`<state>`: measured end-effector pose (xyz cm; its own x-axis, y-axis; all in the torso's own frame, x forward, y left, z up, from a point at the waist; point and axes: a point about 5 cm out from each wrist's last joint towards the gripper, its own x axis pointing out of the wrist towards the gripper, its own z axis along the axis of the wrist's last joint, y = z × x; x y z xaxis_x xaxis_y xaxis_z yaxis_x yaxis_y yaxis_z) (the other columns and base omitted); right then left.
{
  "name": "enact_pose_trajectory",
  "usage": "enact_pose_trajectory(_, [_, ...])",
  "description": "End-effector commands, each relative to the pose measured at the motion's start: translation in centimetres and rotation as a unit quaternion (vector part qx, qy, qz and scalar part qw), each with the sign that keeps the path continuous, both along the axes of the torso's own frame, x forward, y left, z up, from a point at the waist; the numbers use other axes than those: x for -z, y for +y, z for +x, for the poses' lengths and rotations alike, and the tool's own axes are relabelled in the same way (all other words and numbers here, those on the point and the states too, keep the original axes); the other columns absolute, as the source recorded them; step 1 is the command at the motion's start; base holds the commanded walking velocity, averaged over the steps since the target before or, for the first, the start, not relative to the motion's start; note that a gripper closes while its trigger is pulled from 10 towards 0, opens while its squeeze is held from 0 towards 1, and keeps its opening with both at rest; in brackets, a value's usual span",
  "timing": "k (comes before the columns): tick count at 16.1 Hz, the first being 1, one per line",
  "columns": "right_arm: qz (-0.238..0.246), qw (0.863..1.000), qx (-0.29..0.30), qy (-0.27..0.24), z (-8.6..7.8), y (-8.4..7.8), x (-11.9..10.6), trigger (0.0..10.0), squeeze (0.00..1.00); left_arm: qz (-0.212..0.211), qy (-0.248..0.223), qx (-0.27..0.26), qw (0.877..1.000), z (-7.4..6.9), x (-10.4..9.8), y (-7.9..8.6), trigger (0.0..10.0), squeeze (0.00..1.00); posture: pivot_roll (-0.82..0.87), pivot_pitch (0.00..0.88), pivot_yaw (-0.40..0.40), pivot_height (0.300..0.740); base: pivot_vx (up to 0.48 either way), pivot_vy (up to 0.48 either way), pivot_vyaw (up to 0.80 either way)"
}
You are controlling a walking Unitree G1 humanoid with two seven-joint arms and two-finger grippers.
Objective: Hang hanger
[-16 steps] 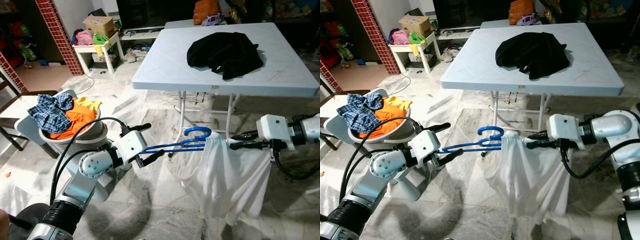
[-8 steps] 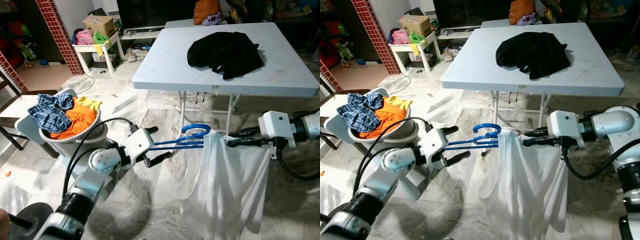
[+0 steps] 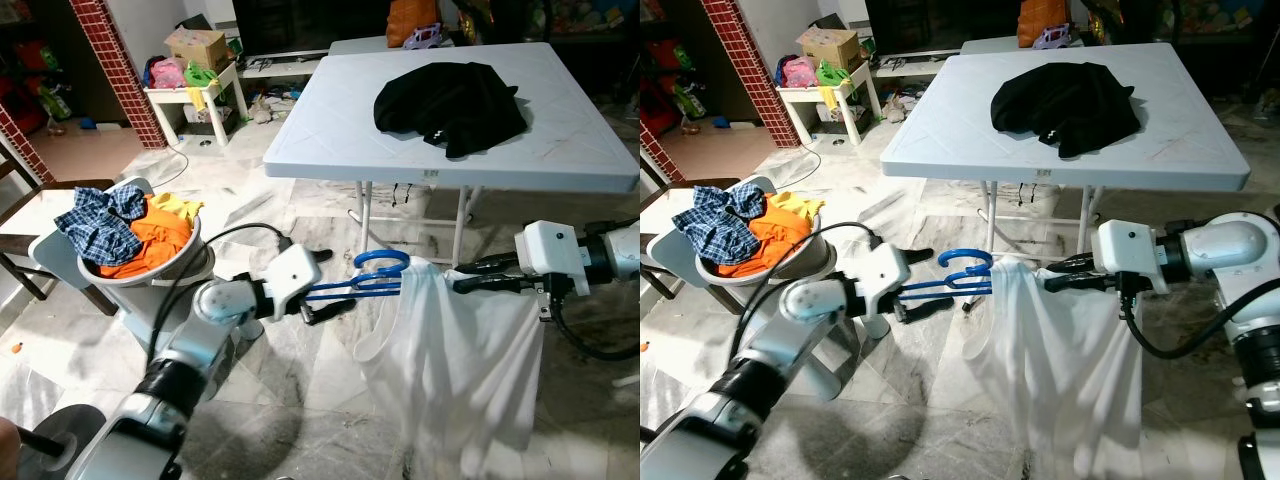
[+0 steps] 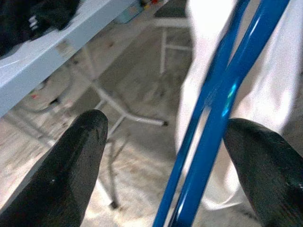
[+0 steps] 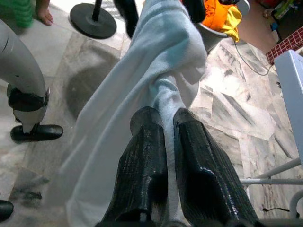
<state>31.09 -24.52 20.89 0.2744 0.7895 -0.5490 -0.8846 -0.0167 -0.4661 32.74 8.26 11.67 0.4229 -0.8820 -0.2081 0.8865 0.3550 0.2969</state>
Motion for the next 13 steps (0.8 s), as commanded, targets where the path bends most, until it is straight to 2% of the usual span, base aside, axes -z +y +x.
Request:
enact_pose_trajectory(1, [0.022, 0.999, -0.015, -0.043, 0.3, 1.0, -1.6, 10.0, 0.00, 0.009, 0.018, 0.029, 0.999, 0.1, -0.1, -0.6, 0.0, 0.00, -0.15, 0.000, 0.145, 0.740, 0.000, 0.000, 0.00])
enact_pose_trajectory(4, [0.026, 0.999, -0.014, -0.046, 0.3, 1.2, -1.5, 10.0, 0.00, 0.005, 0.034, 0.050, 0.998, 0.1, -0.1, -1.2, 0.0, 0.00, -0.16, 0.000, 0.153, 0.740, 0.000, 0.000, 0.00])
enact_pose_trajectory(8, [0.027, 0.998, -0.009, -0.047, 0.4, 1.2, -1.4, 10.0, 0.00, 0.015, 0.052, 0.060, 0.997, 0.1, 0.2, -0.9, 0.0, 0.00, -0.16, 0.000, 0.156, 0.740, 0.000, 0.000, 0.00])
enact_pose_trajectory(10, [0.026, 0.999, -0.007, -0.047, 0.4, 1.2, -1.4, 10.0, 0.00, 0.022, 0.035, 0.050, 0.998, 0.5, -0.1, -0.5, 0.0, 0.00, -0.16, 0.000, 0.156, 0.740, 0.000, 0.000, 0.00])
enact_pose_trajectory(13, [0.022, 0.999, -0.006, -0.046, 0.5, 1.3, -1.0, 10.0, 0.00, 0.009, 0.019, 0.032, 0.999, 1.2, -1.1, -0.2, 0.0, 0.00, -0.15, 0.000, 0.150, 0.740, 0.000, 0.000, 0.00])
